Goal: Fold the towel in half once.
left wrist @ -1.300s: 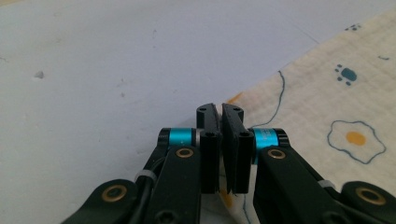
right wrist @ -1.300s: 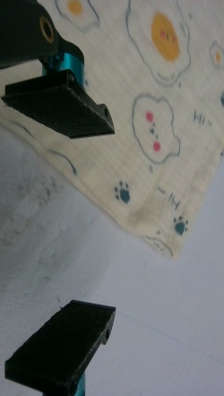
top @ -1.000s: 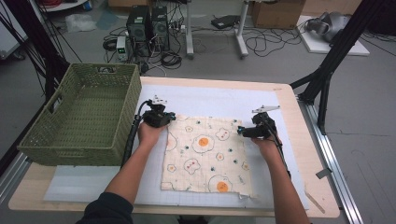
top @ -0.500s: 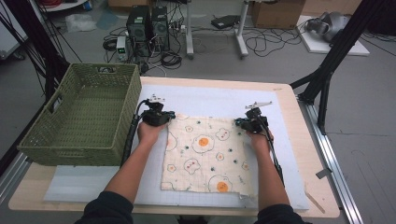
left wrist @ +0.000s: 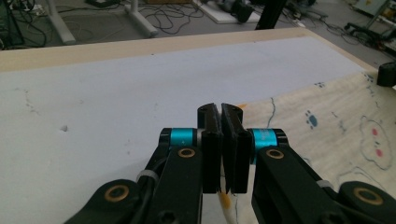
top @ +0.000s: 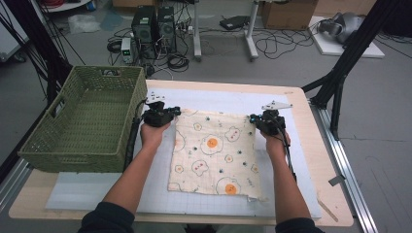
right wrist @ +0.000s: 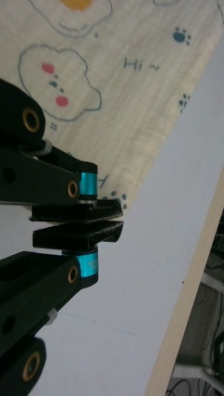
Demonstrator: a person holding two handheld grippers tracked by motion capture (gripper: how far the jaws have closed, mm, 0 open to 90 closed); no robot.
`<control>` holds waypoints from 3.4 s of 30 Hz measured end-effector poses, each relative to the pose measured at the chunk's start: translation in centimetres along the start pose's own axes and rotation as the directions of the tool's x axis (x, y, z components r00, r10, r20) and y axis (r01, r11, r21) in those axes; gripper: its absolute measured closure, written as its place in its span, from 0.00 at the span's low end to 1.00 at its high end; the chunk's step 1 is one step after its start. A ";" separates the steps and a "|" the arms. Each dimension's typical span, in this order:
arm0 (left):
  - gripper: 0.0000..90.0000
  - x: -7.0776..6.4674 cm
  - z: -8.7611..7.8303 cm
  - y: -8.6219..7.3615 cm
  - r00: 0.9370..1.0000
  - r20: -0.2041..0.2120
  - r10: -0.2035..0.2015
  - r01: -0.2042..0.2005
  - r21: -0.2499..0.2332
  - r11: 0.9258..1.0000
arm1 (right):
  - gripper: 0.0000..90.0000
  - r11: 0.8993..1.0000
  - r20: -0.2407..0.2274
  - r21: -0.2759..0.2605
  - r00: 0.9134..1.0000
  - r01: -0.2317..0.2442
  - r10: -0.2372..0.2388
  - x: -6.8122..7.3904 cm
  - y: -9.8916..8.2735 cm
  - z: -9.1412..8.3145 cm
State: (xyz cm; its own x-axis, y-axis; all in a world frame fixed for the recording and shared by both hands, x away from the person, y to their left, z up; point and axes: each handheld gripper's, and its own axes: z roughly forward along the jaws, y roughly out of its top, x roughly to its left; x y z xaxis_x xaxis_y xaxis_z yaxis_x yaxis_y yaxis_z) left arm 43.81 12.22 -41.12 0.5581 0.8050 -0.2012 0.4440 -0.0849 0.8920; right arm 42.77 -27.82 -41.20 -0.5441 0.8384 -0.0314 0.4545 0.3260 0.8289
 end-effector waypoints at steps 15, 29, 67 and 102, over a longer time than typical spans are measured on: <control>0.96 -2.1 -3.4 -1.3 0.997 0.058 0.050 -0.049 -0.015 0.999 | 0.97 0.995 -0.056 -0.031 0.994 0.091 -0.092 3.0 -1.0 -3.9; 0.96 -4.2 -7.0 -4.4 0.986 0.134 0.099 -0.095 -0.037 0.995 | 0.97 0.991 -0.094 -0.047 0.987 0.129 -0.133 5.2 -4.2 -7.5; 0.95 -6.8 -11.9 -9.2 0.958 0.238 0.159 -0.174 0.045 0.984 | 0.97 0.978 -0.169 0.016 0.964 0.209 -0.204 10.2 -10.1 -13.2; 0.47 -3.7 -7.0 -7.6 0.992 0.111 -0.059 0.045 0.124 0.991 | 0.50 1.000 -0.060 0.010 0.998 0.013 -0.013 6.5 -8.0 -9.6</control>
State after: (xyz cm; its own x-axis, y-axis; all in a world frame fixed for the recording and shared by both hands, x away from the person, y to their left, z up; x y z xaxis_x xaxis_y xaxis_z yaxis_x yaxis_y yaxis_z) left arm 33.44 13.98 -44.36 0.6051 0.7386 -0.2971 0.5521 -0.1204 0.8250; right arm 28.84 -29.15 -42.65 -0.5910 0.8066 -0.0083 0.4540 0.3411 0.8231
